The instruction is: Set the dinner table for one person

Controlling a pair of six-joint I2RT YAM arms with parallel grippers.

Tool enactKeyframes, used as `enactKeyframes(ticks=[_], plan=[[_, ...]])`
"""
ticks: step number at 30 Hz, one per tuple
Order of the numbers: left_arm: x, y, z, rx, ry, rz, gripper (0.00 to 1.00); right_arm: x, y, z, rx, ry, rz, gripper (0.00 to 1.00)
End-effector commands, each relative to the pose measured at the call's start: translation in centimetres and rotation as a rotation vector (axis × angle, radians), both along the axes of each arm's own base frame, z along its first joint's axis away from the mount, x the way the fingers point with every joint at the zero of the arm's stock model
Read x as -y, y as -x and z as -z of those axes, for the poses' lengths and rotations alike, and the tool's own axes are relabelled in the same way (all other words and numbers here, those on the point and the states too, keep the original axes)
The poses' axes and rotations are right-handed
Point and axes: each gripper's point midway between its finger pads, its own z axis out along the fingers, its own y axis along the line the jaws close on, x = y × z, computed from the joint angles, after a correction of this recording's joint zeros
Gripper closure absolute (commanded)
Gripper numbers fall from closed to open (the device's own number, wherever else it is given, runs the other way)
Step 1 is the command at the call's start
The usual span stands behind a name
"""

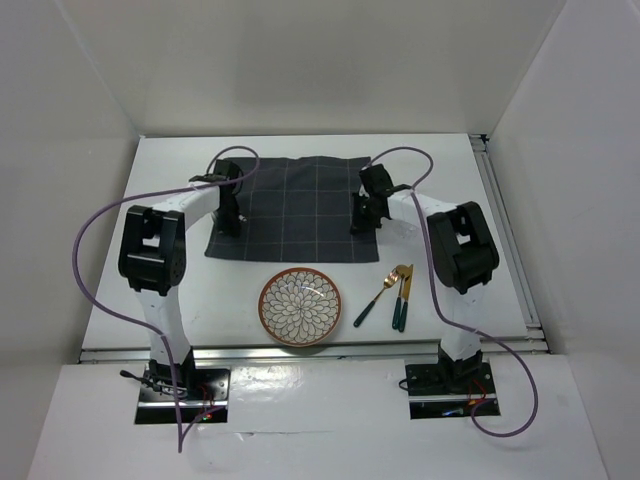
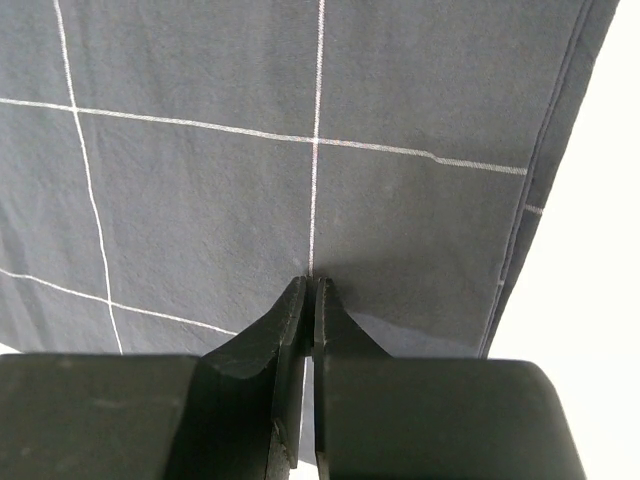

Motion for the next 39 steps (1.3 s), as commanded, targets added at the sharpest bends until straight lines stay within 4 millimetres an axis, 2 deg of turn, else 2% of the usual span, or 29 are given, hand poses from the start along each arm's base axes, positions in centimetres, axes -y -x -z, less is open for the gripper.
enactKeyframes(ticks=[1, 2, 3, 5, 7, 13, 17, 18, 22, 24, 26, 28, 31, 32, 33, 34, 35, 36, 38, 39], plan=[[1.5, 4.5, 2.0, -0.147, 0.01, 0.018, 1.0, 2.2, 2.4, 0.1, -0.038, 0.072, 0.011, 1.0], [1.5, 4.6, 1.7, -0.147, 0.01, 0.018, 1.0, 2.5, 2.7, 0.1, -0.038, 0.08, 0.016, 1.0], [1.8, 5.0, 1.6, -0.147, 0.009, 0.028, 1.0, 3.0, 3.5, 1.0, -0.061, 0.098, 0.02, 1.0], [1.8, 5.3, 1.5, -0.149, 0.009, 0.028, 1.0, 3.5, 4.1, 0.5, -0.05, 0.11, 0.029, 1.0], [2.0, 6.0, 1.8, -0.16, -0.001, 0.029, 1.0, 4.5, 5.3, 1.7, -0.07, 0.148, 0.031, 1.0], [2.0, 6.8, 1.5, -0.152, 0.011, 0.032, 1.0, 5.8, 6.5, 1.9, -0.077, 0.194, 0.04, 1.0], [2.8, 7.6, 2.1, -0.167, 0.02, 0.038, 1.0, 6.0, 6.5, 1.3, -0.06, 0.197, 0.047, 1.0], [3.2, 7.6, 1.8, -0.157, 0.022, 0.049, 1.0, 5.9, 6.4, 0.9, -0.052, 0.194, 0.047, 1.0], [2.9, 8.2, 2.3, -0.174, 0.011, 0.037, 1.0, 5.3, 6.5, 0.5, -0.051, 0.162, 0.032, 1.0], [2.7, 8.0, 2.0, -0.165, 0.014, 0.028, 1.0, 5.3, 6.4, -0.2, -0.033, 0.155, 0.033, 1.0], [2.8, 7.3, 0.5, -0.129, 0.021, 0.029, 1.0, 5.2, 6.3, -0.6, -0.024, 0.151, 0.034, 1.0], [2.6, 7.3, -0.6, -0.125, 0.006, 0.034, 1.0, 4.7, 5.5, -2.0, 0.004, 0.13, 0.031, 1.0], [2.6, 6.0, -3.9, -0.054, 0.01, 0.032, 0.94, 4.1, 4.8, -5.6, 0.049, 0.092, 0.021, 1.0], [3.1, 5.4, -6.2, 0.002, 0.018, 0.052, 0.84, 3.3, 3.8, -8.4, 0.114, 0.072, 0.007, 0.98], [3.1, 5.0, -6.7, 0.018, 0.018, 0.061, 0.79, 2.8, 3.6, -9.9, 0.144, 0.06, -0.001, 0.95], [3.6, 4.9, -8.6, 0.06, 0.027, 0.073, 0.74, 2.6, 3.3, -11.2, 0.169, 0.05, 0.001, 0.83], [3.7, 3.8, -10.6, 0.12, 0.025, 0.079, 0.69, 2.4, 2.7, -13.5, 0.213, 0.033, 0.003, 0.81], [3.9, 4.0, -11.7, 0.132, 0.015, 0.096, 0.66, 2.5, 2.5, -15.6, 0.263, 0.022, 0.013, 0.81], [3.8, 3.5, -15.1, 0.199, 0.015, 0.101, 0.55, 3.2, 2.2, -18.2, 0.321, 0.036, 0.045, 0.75], [4.0, 3.5, -16.1, 0.22, 0.005, 0.116, 0.54, 4.9, 2.0, -19.5, 0.353, 0.056, 0.093, 0.7]])
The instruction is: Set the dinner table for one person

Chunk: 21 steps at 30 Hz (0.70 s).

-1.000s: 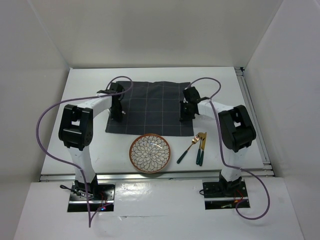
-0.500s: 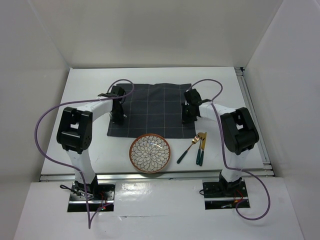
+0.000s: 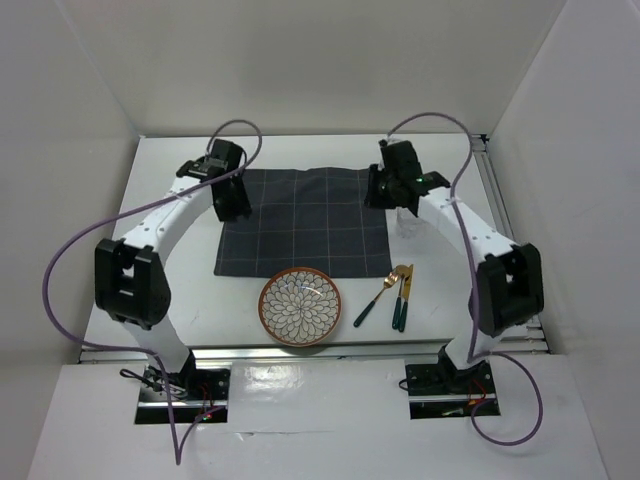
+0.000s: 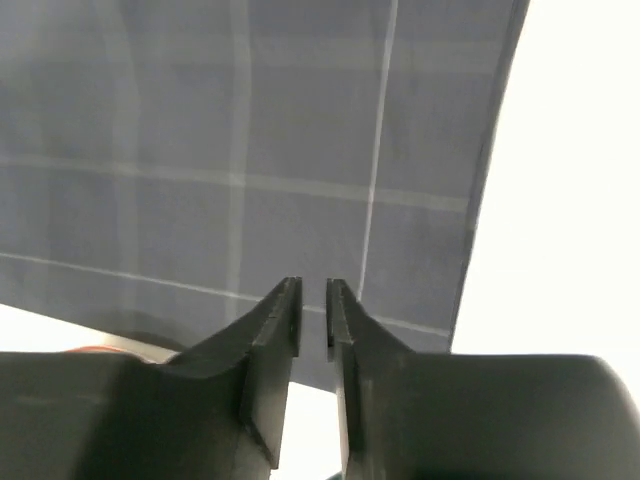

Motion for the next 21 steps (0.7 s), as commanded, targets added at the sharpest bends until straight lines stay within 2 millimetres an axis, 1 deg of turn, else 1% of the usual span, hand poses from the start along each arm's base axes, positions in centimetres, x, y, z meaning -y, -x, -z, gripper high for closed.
enactKeyframes(ticks=[1, 2, 3, 4, 5, 6, 7, 8, 9, 10, 11, 12, 13, 14, 15, 16, 17, 18, 19, 20, 21], plan=[[0.1, -0.5, -7.3, 0.154, -0.009, 0.026, 0.53, 2.7, -0.3, -8.0, 0.173, 0.01, 0.083, 0.67], [0.1, -0.8, -9.0, 0.2, -0.003, 0.036, 0.53, 3.7, -0.3, -8.5, 0.186, 0.01, 0.117, 0.55], [0.0, -0.4, -9.3, 0.198, -0.011, 0.047, 0.53, 4.9, 0.0, -8.6, 0.183, 0.015, 0.152, 0.46], [0.0, -0.5, -10.1, 0.22, -0.005, 0.047, 0.52, 7.2, 0.2, -9.3, 0.196, 0.023, 0.209, 0.38], [0.0, -0.4, -10.6, 0.232, -0.003, 0.047, 0.52, 8.6, 0.5, -8.4, 0.175, 0.026, 0.246, 0.32], [-0.1, -0.1, -11.4, 0.254, -0.004, 0.056, 0.47, 9.8, 0.9, -7.9, 0.156, 0.022, 0.286, 0.22], [0.0, 0.1, -11.9, 0.264, 0.01, 0.063, 0.45, 12.1, 0.9, -7.7, 0.151, 0.02, 0.353, 0.19], [0.4, 0.3, -12.3, 0.274, 0.014, 0.072, 0.4, 13.1, 1.3, -6.8, 0.121, 0.024, 0.384, 0.13], [0.7, 0.7, -12.1, 0.267, 0.029, 0.093, 0.35, 14.0, 1.8, -5.4, 0.087, 0.028, 0.413, 0.1], [0.7, 1.3, -12.2, 0.268, 0.038, 0.099, 0.31, 15.3, 1.9, -4.8, 0.069, 0.018, 0.456, 0.09], [1.1, 1.3, -12.3, 0.282, 0.037, 0.118, 0.3, 15.8, 1.9, -4.3, 0.066, 0.01, 0.467, 0.09], [1.2, 1.4, -11.8, 0.28, 0.044, 0.123, 0.3, 16.1, 2.2, -3.4, 0.047, 0.002, 0.471, 0.09], [1.1, 1.8, -11.7, 0.277, 0.044, 0.123, 0.27, 16.5, 2.2, -3.2, 0.041, -0.021, 0.475, 0.09], [1.1, 1.7, -11.3, 0.277, 0.044, 0.123, 0.27, 16.4, 1.9, -2.7, 0.032, -0.026, 0.469, 0.09], [1.1, 1.7, -10.8, 0.273, 0.043, 0.123, 0.27, 16.8, 1.7, -2.1, 0.028, -0.025, 0.48, 0.1], [1.4, 1.9, -10.5, 0.261, 0.055, 0.133, 0.27, 16.5, 1.5, -1.8, 0.02, -0.036, 0.468, 0.12], [1.4, 1.9, -10.5, 0.261, 0.055, 0.133, 0.27, 16.3, 1.2, -0.9, -0.001, -0.039, 0.461, 0.14], [1.4, 1.8, -10.1, 0.248, 0.058, 0.124, 0.27, 16.3, 0.9, -0.4, -0.007, -0.038, 0.462, 0.16], [2.0, 2.0, -9.4, 0.227, 0.063, 0.141, 0.27, 16.4, 0.5, -0.1, -0.004, -0.039, 0.461, 0.17], [2.5, 2.2, -9.3, 0.226, 0.064, 0.153, 0.27, 16.1, 0.2, 0.2, -0.01, -0.053, 0.462, 0.19], [2.3, 2.1, -9.3, 0.228, 0.056, 0.148, 0.27, 15.8, -0.2, 1.1, -0.018, -0.068, 0.448, 0.2]])
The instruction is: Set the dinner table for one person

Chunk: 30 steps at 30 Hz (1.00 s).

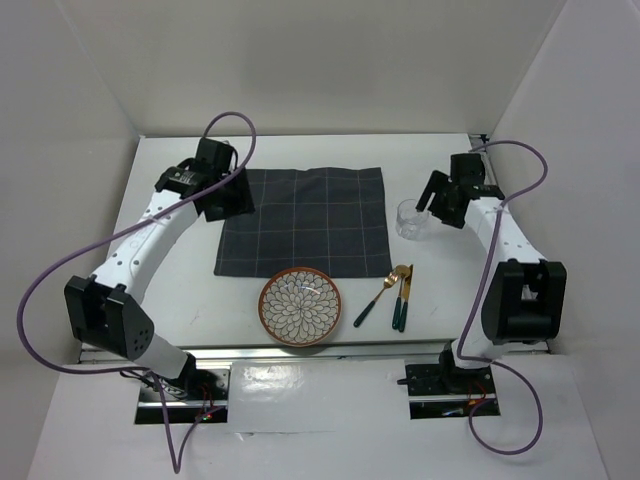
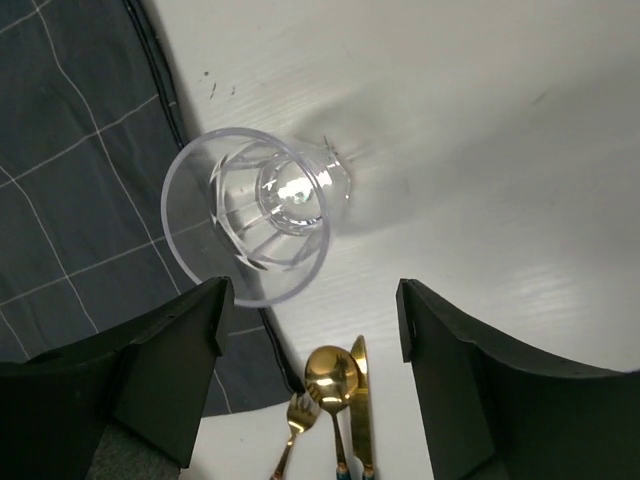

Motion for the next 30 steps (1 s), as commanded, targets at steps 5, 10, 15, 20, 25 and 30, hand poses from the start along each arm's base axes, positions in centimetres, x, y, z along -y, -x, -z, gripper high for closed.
enactKeyframes(ticks=[5, 10, 15, 20, 25, 30], plan=[[1.4, -0.1, 0.4, 0.01, 0.017, 0.034, 0.28, -1.0, -2.7, 2.9, 0.001, -0.062, -0.016, 0.35], [1.6, 0.1, 0.7, 0.003, 0.013, 0.03, 0.29, -1.1, -3.4, 4.0, -0.003, -0.067, -0.008, 0.61], [2.3, -0.5, 0.3, 0.004, 0.042, 0.039, 0.3, -0.4, -4.4, 2.8, 0.013, -0.039, 0.014, 0.95], [2.7, -1.0, 0.8, -0.006, 0.056, 0.032, 0.29, -3.3, -7.0, -4.6, 0.199, 0.054, -0.055, 1.0], [3.9, 0.1, 2.4, -0.058, 0.098, 0.022, 0.28, -8.7, -11.3, -4.0, 0.178, 0.04, -0.158, 1.0], [3.5, 2.4, 3.2, -0.081, 0.1, 0.025, 0.19, -11.7, -14.9, -2.6, 0.137, 0.002, -0.221, 1.0]])
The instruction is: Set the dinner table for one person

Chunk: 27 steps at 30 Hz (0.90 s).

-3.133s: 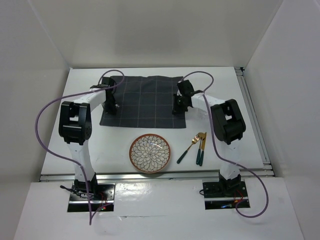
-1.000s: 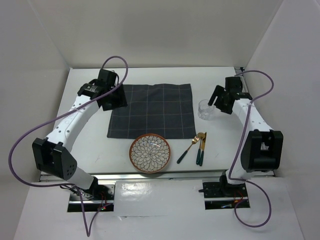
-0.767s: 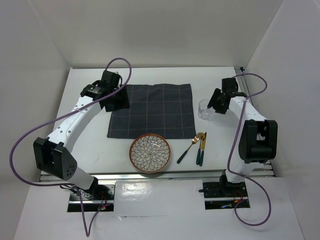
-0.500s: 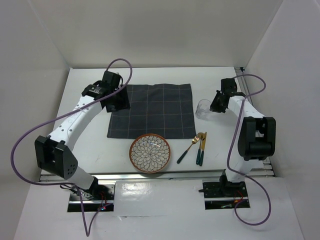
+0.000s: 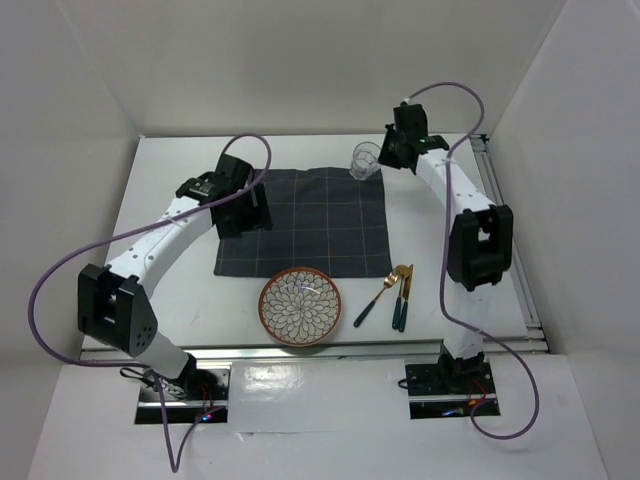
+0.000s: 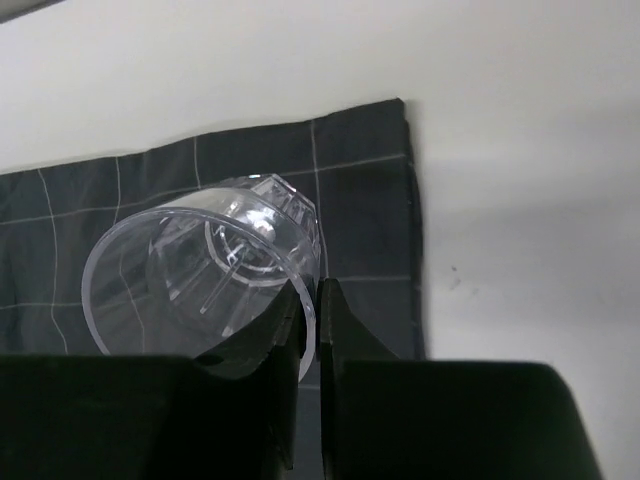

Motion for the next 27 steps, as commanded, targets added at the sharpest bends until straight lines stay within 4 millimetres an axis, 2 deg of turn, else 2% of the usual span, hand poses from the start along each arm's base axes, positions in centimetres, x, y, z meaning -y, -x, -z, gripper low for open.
enactKeyframes(ticks=[1, 2, 3, 4, 6, 7, 9, 10, 14, 15, 16, 19, 20, 21, 23, 24, 25, 27], plan=[[0.1, 2.4, 0.3, -0.02, 0.039, -0.014, 0.08, -0.5, -2.2, 0.9, -0.036, -0.002, -0.01, 1.0], [0.3, 3.1, 0.1, -0.018, 0.049, 0.001, 0.06, -1.2, -2.7, 2.6, -0.069, -0.002, -0.013, 1.0], [0.4, 3.7, 0.5, -0.032, 0.061, -0.002, 0.04, -1.3, -2.8, 3.2, -0.089, 0.002, -0.013, 1.0], [0.5, 4.4, 1.3, -0.055, 0.073, 0.01, 0.03, -1.9, -3.5, 2.2, -0.068, 0.004, -0.019, 1.0], [0.8, 5.4, 1.5, -0.064, 0.086, 0.016, 0.03, -1.7, -4.0, 3.5, -0.089, 0.022, -0.004, 1.0], [1.3, 6.5, 2.3, -0.095, 0.095, 0.026, 0.03, -2.3, -3.8, 3.5, -0.089, 0.023, -0.014, 1.0], [1.7, 7.8, 2.6, -0.103, 0.103, 0.03, 0.03, -2.2, -3.9, 4.1, -0.097, 0.031, -0.008, 1.0], [1.9, 8.9, 3.5, -0.13, 0.097, 0.04, 0.03, -2.0, -4.0, 4.7, -0.107, 0.041, 0.0, 1.0], [1.7, 11.3, 5.0, -0.168, 0.111, 0.027, 0.03, -1.7, -3.7, 5.5, -0.123, 0.053, 0.009, 1.0], [1.7, 11.3, 5.2, -0.159, 0.115, 0.028, 0.03, -1.6, -4.0, 5.9, -0.12, 0.059, 0.016, 1.0], [1.6, 12.2, 6.0, -0.183, 0.117, 0.033, 0.03, -1.6, -4.0, 5.9, -0.12, 0.059, 0.016, 0.95], [1.6, 13.1, 7.4, -0.217, 0.125, 0.042, 0.03, -1.8, -3.9, 6.4, -0.131, 0.053, 0.007, 0.66], [1.7, 13.3, 7.6, -0.222, 0.134, 0.047, 0.03, -2.1, -3.9, 6.4, -0.133, 0.042, -0.005, 0.44], [1.8, 13.7, 8.2, -0.242, 0.124, 0.054, 0.03, -2.4, -4.0, 6.3, -0.127, 0.028, -0.019, 0.35], [2.2, 13.9, 8.8, -0.25, 0.152, 0.059, 0.03, -2.8, -4.2, 4.9, -0.102, 0.005, -0.023, 0.23], [2.4, 14.0, 8.9, -0.251, 0.161, 0.064, 0.03, -3.0, -4.2, 4.2, -0.092, -0.005, -0.032, 0.13], [2.5, 14.1, 9.1, -0.256, 0.169, 0.069, 0.03, -3.0, -4.3, 3.8, -0.081, -0.008, -0.033, 0.09], [2.6, 14.7, 9.9, -0.27, 0.18, 0.076, 0.04, -2.8, -4.2, 1.0, -0.037, -0.011, -0.026, 0.04]])
